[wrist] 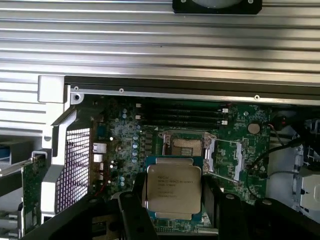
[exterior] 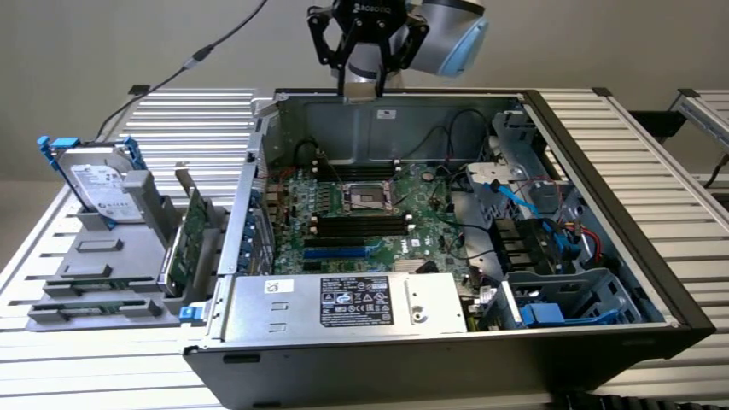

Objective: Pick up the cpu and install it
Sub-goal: 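Place the cpu into insertion slot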

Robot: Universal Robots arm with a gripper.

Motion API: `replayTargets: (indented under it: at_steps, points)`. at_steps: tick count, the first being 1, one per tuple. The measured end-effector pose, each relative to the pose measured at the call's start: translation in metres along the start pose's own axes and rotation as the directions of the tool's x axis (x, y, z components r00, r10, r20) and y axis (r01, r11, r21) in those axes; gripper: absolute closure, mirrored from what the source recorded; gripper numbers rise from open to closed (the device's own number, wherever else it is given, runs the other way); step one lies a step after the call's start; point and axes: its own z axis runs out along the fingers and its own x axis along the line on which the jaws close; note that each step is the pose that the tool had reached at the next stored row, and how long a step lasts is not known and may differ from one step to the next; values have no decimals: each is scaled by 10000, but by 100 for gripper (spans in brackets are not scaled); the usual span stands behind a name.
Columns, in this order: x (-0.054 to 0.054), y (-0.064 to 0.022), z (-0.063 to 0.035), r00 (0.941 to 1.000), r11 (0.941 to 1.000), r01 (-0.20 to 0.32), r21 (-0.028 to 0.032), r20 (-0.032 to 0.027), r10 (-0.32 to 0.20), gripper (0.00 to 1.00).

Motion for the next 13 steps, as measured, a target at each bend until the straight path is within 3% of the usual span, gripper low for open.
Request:
replayTargets:
  at_steps: [7,13]
  points:
    - [-61,3,75,9987,9987,-508,-39,23,508,46]
    - [-68,-1,153,9879,9878,-1550,-126,65,1551,46]
